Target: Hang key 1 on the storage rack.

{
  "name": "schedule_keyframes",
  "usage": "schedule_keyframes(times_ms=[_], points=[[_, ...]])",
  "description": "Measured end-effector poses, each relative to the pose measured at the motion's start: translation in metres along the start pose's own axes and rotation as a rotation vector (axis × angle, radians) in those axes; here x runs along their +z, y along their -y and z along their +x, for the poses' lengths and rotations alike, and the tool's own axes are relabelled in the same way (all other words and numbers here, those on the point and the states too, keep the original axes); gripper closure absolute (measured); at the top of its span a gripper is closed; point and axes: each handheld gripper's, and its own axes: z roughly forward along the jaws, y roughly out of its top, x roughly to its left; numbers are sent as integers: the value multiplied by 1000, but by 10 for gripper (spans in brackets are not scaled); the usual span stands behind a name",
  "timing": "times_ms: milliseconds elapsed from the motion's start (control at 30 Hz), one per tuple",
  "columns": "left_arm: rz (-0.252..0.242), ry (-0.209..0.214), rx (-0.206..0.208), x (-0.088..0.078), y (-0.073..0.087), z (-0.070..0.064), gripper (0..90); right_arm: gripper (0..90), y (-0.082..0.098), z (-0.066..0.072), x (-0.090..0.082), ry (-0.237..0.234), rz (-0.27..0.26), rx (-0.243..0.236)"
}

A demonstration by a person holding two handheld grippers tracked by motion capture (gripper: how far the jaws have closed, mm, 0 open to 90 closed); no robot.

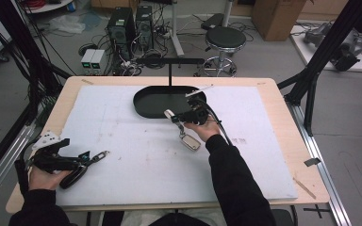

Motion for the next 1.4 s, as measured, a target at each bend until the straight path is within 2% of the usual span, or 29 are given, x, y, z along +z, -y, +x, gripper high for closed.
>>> schedule_keyframes(times_ms=[33, 167, 533, 667, 867, 1033, 1400], points=[[1, 1, 2, 0, 0, 0, 18, 752, -1, -1, -6, -11, -27, 11], [3, 2, 3, 1, 0, 0, 18, 752, -3, -1, -15, -30, -66, 30], [1, 0, 0, 1, 0, 0, 18, 751, -12, -2, -43, 4, -129, 16], [2, 3, 3, 2, -1, -1, 18, 751, -18, -1, -49, 5, -132, 11], [1, 3, 1, 2, -1, 0, 18, 751, -33, 5, -57, 26, -126, -37], [-3, 4, -3, 2, -1, 0, 18, 751, -40, 5, -63, 27, -152, -38], [0, 3, -3, 4, -1, 1, 18, 750, -58, 6, -72, 41, -172, -40]])
